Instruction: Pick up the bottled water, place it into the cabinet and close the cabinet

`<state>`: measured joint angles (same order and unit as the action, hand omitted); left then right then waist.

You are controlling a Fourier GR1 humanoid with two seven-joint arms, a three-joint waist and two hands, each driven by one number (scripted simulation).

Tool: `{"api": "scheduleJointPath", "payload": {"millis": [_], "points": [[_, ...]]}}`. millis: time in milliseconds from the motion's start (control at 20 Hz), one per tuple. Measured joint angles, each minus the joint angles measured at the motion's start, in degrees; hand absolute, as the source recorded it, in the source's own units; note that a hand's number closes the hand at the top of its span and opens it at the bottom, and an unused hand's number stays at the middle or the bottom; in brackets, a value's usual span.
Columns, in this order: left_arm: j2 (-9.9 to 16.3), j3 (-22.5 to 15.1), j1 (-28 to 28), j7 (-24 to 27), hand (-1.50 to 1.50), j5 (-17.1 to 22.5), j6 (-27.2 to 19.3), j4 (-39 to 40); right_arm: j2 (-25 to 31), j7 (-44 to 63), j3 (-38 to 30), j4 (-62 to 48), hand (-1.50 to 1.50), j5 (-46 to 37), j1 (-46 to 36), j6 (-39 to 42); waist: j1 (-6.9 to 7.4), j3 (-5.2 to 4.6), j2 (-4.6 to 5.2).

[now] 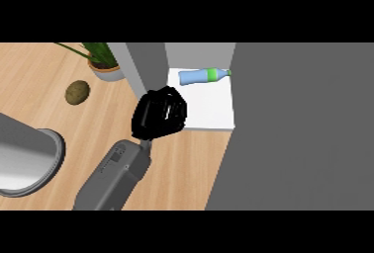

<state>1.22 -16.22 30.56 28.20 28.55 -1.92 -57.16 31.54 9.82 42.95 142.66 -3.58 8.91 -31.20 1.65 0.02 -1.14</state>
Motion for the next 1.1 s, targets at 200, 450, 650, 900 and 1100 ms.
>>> {"api": "scheduleJointPath", "payload": {"millis": [200,450,650,900,1100], "points": [[3.5,-1.5,-10.5,-2.5,1.5,0.9,-0.3,-12.8,1.2,1.0,1.2,-0.1,1.5,0.3,-1.6,1.9,0.55,-0.01,0.06],[7.8,-3.0,-22.7,-4.6,1.5,1.9,-0.4,-26.6,1.5,3.7,4.2,-0.1,1.5,0.9,-5.4,5.7,1.13,-0.07,0.18],[11.2,-3.7,-32.0,-5.1,1.5,2.0,-0.6,-36.7,1.0,6.8,4.5,-0.2,1.5,1.4,-8.2,7.8,0.79,-0.1,0.39],[15.3,-2.4,-41.6,-4.0,1.5,3.0,1.0,-45.1,-2.0,12.8,5.3,-0.8,1.5,1.3,-12.9,8.2,0.4,-0.19,0.49],[18.8,0.2,-47.3,-3.7,1.5,4.9,3.1,-50.2,-7.5,18.1,5.9,-2.6,1.5,-0.3,-18.9,7.6,0.23,-0.22,0.58]]}}
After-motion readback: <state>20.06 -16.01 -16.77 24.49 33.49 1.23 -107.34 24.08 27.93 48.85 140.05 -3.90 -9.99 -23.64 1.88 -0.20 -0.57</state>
